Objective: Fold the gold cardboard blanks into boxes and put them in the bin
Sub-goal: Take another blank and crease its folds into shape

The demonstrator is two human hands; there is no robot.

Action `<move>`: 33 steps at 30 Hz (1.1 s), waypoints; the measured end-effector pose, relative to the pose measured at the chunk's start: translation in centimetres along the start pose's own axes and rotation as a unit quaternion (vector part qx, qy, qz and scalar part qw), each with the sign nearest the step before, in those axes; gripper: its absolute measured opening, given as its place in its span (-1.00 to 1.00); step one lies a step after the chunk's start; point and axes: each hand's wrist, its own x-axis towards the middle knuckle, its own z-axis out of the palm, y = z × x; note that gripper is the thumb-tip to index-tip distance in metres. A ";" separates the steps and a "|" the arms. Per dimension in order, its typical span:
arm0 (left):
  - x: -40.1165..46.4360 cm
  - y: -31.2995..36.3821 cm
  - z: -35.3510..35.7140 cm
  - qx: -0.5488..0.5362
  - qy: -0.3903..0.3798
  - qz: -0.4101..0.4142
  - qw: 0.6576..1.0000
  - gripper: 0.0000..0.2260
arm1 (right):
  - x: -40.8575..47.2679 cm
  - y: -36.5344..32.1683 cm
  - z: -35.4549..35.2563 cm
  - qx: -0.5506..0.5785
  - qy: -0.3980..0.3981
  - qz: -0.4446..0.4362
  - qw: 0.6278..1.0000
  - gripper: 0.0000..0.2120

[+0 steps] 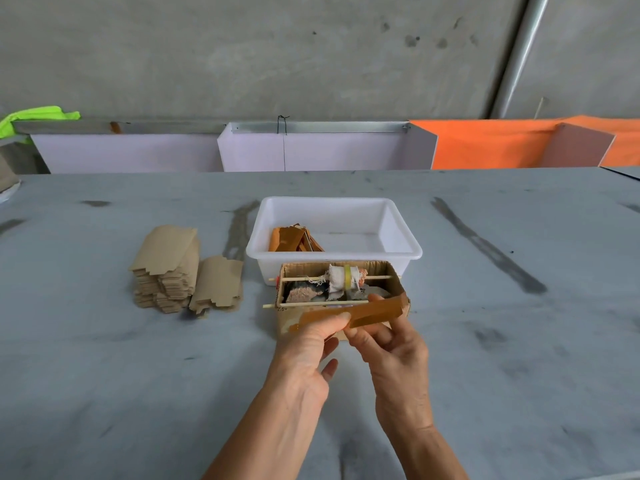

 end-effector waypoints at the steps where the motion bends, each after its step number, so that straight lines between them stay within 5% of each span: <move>1: 0.0 -0.1 -0.1 -0.002 0.006 0.000 1.000 -0.58 | -0.1 0.0 0.0 -0.002 0.002 0.013 1.000 -0.69; 7: 0.3 -0.2 -0.8 0.001 0.027 0.018 0.999 -0.64 | -1.0 0.2 0.3 0.036 0.025 0.135 0.990 -0.85; 9: 0.4 -0.2 -1.0 0.012 0.023 0.031 0.999 -0.68 | -1.1 -0.1 0.7 0.056 0.031 0.159 0.985 -0.74; 19: 0.6 -0.8 -2.0 0.045 0.022 0.055 0.997 -0.73 | -0.9 0.7 1.5 0.095 0.105 0.243 0.960 -0.71; 25: 0.8 -0.7 -2.5 0.043 -0.002 0.038 0.998 -0.72 | -0.4 0.2 1.7 0.138 0.111 0.289 0.941 -0.91; 33: 1.6 -0.5 -2.3 0.015 -0.004 0.037 0.999 -0.80 | 0.2 -0.5 1.9 0.150 0.095 0.313 0.933 -0.87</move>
